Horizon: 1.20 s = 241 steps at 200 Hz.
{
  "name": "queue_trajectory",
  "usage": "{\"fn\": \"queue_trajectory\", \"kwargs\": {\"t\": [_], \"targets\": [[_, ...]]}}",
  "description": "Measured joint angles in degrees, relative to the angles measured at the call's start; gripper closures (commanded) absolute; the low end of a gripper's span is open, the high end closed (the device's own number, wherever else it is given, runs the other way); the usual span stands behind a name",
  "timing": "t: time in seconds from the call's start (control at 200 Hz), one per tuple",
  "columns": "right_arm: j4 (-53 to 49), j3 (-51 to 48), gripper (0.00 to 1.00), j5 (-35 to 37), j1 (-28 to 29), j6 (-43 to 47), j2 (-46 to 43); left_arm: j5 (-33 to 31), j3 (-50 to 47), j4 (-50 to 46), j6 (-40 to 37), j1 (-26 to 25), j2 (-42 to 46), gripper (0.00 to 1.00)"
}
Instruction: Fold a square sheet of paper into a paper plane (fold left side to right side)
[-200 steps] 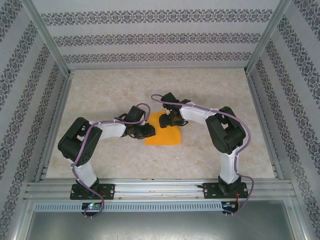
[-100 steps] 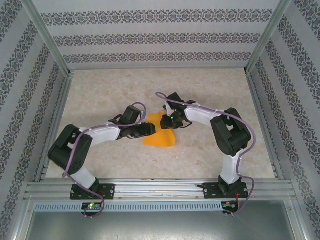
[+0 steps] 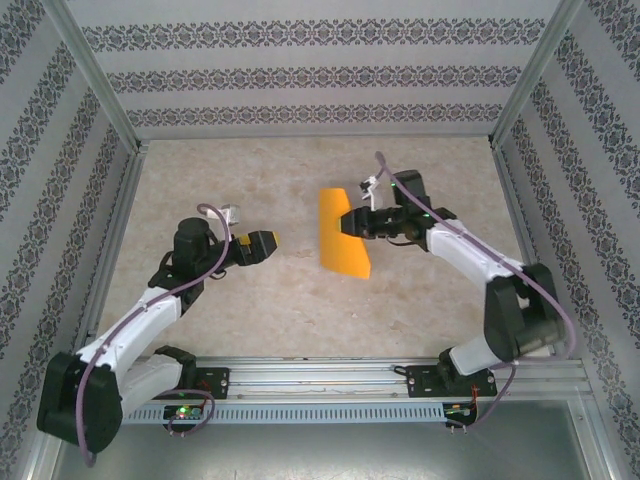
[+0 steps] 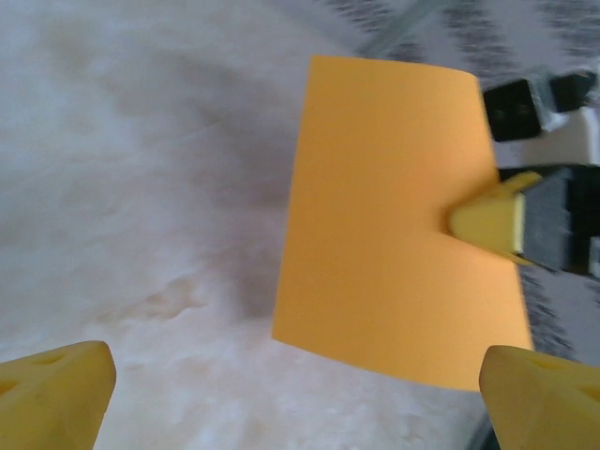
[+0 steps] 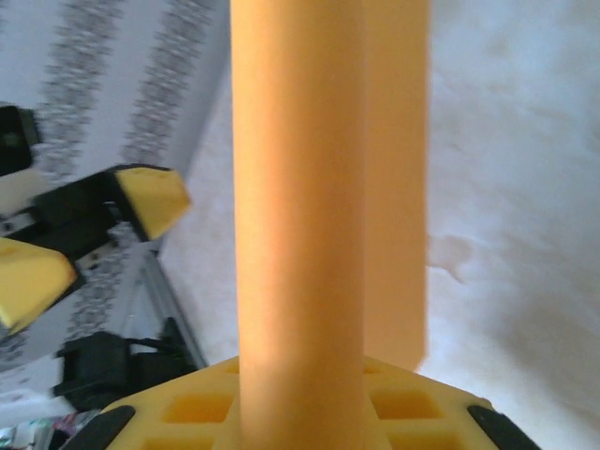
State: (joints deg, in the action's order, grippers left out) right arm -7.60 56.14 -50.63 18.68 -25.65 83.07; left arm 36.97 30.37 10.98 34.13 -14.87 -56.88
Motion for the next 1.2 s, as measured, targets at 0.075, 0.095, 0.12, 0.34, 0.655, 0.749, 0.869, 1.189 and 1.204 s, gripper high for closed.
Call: {"fn": "queue_trajectory", "kwargs": {"t": [0.075, 0.095, 0.12, 0.34, 0.655, 0.749, 0.869, 1.189, 1.204], "targets": [[1.92, -0.39, 0.75, -3.82, -0.59, -0.15, -4.83, 5.49, 0.87, 2.01, -0.85, 0.00, 1.73, 0.00], [2.32, -0.42, 0.75, -4.61, -0.59, -0.17, -5.66, 7.08, 1.20, 2.64, -0.90, 0.00, 1.81, 0.00], [3.04, -0.42, 0.75, -5.90, -0.57, -0.33, -7.10, 8.85, 1.62, 3.41, -0.90, 0.00, 1.77, 0.00], [8.68, -0.24, 0.76, -14.19, 0.31, -3.41, -14.64, 21.51, 5.49, 11.13, 1.57, 0.00, -1.55, 0.00], [11.93, 5.35, 0.76, -16.98, 6.36, -4.68, -14.64, 28.68, 13.46, 11.30, -0.28, -0.96, -4.59, 0.00], [12.48, 5.64, 0.76, -17.00, 6.34, -4.68, -13.86, 29.64, 14.29, 11.32, -0.55, -1.44, -5.86, 0.04], [12.55, 5.64, 0.76, -16.92, 6.34, -4.66, -12.92, 30.71, 14.69, 11.28, -1.05, -1.88, -7.08, 0.29], [9.33, 5.20, 0.67, -14.51, 3.76, -2.60, -12.55, 32.06, 16.17, 9.25, -2.89, -2.43, -8.28, 0.95], [9.01, 5.18, 0.66, -14.29, 3.52, -2.23, -12.55, 31.87, 16.17, 8.96, -3.19, -2.43, -8.28, 0.96]]}}
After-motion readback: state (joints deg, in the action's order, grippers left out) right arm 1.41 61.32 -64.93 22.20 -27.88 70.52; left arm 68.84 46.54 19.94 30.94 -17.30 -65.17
